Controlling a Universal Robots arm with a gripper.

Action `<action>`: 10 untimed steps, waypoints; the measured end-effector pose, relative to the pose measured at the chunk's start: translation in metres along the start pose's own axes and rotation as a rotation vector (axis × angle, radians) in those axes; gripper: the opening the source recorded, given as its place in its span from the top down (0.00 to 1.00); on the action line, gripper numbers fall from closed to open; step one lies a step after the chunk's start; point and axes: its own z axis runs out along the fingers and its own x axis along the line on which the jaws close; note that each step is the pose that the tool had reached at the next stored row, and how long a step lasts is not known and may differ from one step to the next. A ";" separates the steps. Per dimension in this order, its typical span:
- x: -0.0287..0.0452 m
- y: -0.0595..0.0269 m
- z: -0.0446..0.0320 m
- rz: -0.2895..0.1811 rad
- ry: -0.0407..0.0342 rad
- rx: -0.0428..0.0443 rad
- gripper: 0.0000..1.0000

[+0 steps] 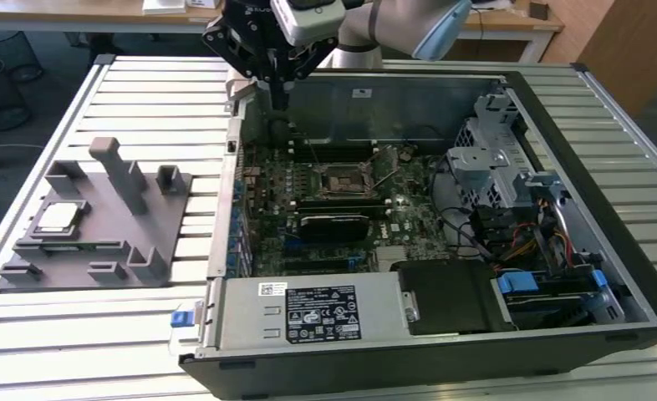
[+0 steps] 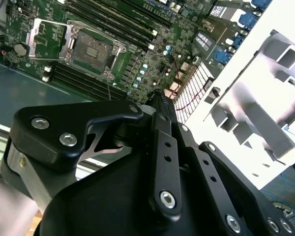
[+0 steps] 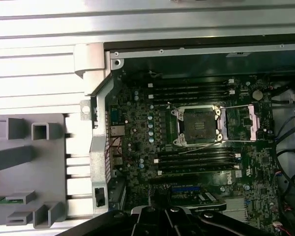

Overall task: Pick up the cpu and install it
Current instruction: 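Reach for the cpu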

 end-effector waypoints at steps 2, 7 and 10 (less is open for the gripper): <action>0.0012 -0.0001 0.0000 0.000 0.0001 0.0001 0.89; 0.0035 -0.0003 0.0001 0.000 0.0000 0.0000 0.89; 0.0054 -0.0004 0.0001 0.000 0.0000 0.0000 0.89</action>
